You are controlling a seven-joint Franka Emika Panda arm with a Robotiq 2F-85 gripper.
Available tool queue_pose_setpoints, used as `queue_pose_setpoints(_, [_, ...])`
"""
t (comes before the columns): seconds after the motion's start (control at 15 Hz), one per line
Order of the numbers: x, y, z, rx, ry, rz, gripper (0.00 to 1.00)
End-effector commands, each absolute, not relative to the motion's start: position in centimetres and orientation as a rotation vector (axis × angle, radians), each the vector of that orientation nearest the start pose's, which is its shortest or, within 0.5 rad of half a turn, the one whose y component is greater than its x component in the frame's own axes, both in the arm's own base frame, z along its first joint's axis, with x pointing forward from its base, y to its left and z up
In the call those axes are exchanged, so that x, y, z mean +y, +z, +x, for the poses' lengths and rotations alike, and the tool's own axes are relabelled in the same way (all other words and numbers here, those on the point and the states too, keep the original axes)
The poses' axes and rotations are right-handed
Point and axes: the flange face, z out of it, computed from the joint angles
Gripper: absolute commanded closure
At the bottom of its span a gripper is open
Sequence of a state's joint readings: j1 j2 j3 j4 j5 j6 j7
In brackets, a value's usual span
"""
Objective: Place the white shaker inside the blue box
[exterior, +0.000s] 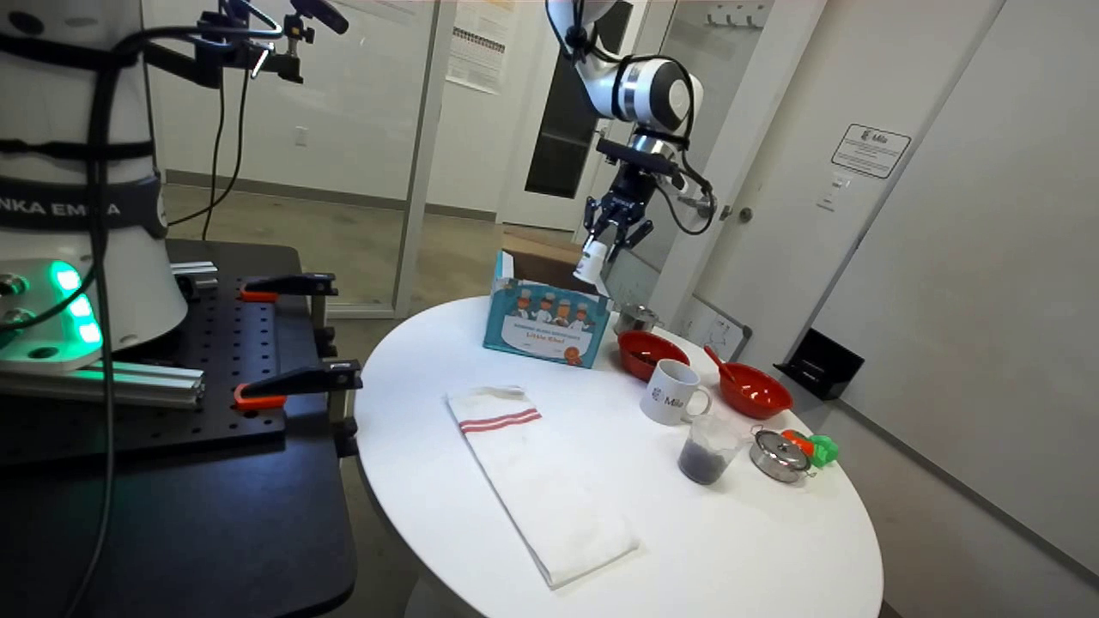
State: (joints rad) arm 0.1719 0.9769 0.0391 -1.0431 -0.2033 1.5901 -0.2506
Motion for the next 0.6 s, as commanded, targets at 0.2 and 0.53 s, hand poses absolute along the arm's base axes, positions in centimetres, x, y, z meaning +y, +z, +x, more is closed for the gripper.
queue_pose_setpoints(0.2, [17.9, 23.0, 71.6, -0.977, 0.763, -3.128, 0.84])
queue_pose_setpoints(0.53, [20.3, 21.0, 72.2, -0.971, 0.681, -3.097, 0.84])
